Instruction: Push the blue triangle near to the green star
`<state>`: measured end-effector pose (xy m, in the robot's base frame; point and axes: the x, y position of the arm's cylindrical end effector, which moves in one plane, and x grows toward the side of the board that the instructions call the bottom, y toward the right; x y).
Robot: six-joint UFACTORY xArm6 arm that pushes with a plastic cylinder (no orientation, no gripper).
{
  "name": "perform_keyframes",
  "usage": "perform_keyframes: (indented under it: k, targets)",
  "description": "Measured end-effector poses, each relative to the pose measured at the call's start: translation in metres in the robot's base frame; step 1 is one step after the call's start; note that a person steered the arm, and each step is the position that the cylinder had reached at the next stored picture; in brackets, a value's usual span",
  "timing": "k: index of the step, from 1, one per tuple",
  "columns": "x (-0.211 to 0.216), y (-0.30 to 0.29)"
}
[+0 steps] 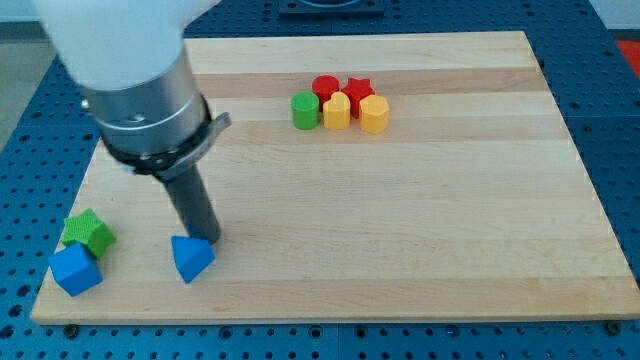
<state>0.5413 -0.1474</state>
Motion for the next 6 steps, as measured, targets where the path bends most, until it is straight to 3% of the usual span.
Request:
perform_keyframes:
  k: [1,3,6]
  targets:
    - [0.000,-0.005]
    - [0.019,0.073]
    - [0.033,-0.007]
